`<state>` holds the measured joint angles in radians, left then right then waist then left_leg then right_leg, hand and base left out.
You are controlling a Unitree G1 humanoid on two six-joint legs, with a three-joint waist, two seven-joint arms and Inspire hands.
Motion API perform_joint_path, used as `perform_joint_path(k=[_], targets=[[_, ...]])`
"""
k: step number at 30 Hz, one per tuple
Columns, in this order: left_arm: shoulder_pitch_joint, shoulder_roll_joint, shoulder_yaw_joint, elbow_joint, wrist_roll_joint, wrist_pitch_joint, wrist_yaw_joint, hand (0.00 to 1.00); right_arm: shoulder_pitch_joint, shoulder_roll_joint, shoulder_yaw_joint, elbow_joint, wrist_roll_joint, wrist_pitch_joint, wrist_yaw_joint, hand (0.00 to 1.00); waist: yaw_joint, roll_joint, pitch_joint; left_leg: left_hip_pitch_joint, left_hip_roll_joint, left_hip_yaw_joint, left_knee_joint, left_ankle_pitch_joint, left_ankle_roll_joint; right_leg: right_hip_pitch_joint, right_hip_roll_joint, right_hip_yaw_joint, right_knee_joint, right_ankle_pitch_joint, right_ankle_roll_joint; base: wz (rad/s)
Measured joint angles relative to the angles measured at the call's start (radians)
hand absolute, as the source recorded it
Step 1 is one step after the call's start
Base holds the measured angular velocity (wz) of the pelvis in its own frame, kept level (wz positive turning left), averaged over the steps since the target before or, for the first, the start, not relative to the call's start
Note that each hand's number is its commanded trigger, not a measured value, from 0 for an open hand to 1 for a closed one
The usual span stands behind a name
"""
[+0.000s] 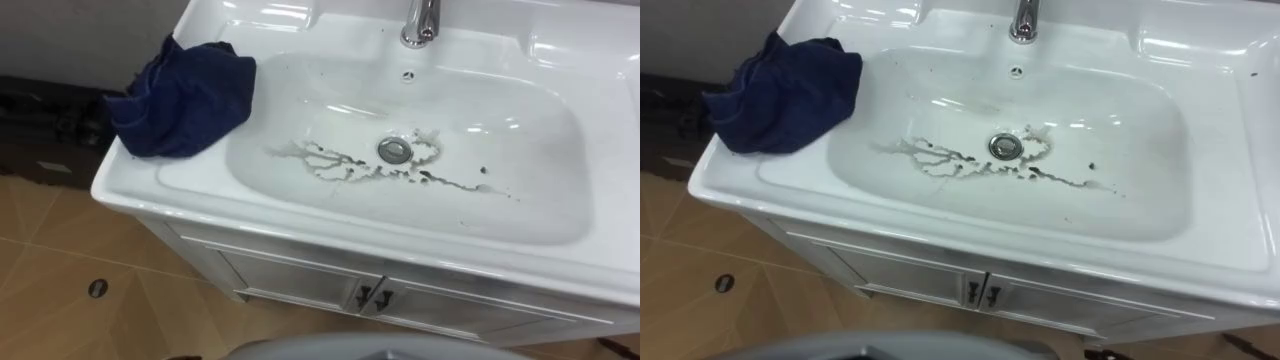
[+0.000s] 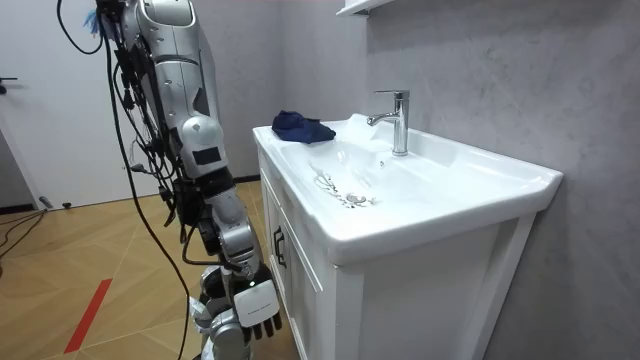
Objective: Wipe basin
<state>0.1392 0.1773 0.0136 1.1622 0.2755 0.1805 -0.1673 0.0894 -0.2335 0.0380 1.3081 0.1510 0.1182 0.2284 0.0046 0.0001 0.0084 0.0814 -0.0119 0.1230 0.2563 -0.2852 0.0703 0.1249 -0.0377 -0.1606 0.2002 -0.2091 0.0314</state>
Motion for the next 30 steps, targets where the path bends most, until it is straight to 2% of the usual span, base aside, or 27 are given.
perform_joint_path(k=[12,22,27,30], targets=[[0.003,0.000,0.000,0.000,-0.002,0.000,0.026,0.00,0.000,0.000,0.000,0.001,-0.002,-0.008,-0.007,0.00,-0.001,0.002,0.0007,0.000,0.000,0.001,-0.001,0.000,0.000,-0.001,0.000,-0.006,-0.001,0.000,0.000,0.00],[0.005,-0.001,0.004,0.000,-0.011,0.000,0.039,0.00,0.000,0.002,0.001,0.001,-0.003,-0.008,-0.005,0.00,0.001,-0.006,0.0003,-0.002,0.000,-0.001,0.000,0.000,0.000,0.000,0.000,-0.010,-0.001,0.000,0.000,0.00],[0.012,-0.005,0.043,0.005,-0.014,-0.008,0.055,0.00,0.000,0.006,0.006,0.005,-0.020,-0.007,0.010,0.00,0.003,-0.012,-0.0008,-0.001,-0.001,-0.027,0.005,-0.002,-0.003,0.020,0.000,-0.040,-0.017,0.005,0.000,0.15],[0.024,-0.009,0.049,0.006,-0.083,-0.007,0.081,0.00,-0.003,0.005,0.013,0.004,-0.047,-0.006,0.013,0.00,0.006,-0.007,-0.0021,-0.008,-0.001,-0.048,0.016,-0.004,-0.005,0.026,0.000,-0.065,-0.016,0.005,0.000,0.18]])
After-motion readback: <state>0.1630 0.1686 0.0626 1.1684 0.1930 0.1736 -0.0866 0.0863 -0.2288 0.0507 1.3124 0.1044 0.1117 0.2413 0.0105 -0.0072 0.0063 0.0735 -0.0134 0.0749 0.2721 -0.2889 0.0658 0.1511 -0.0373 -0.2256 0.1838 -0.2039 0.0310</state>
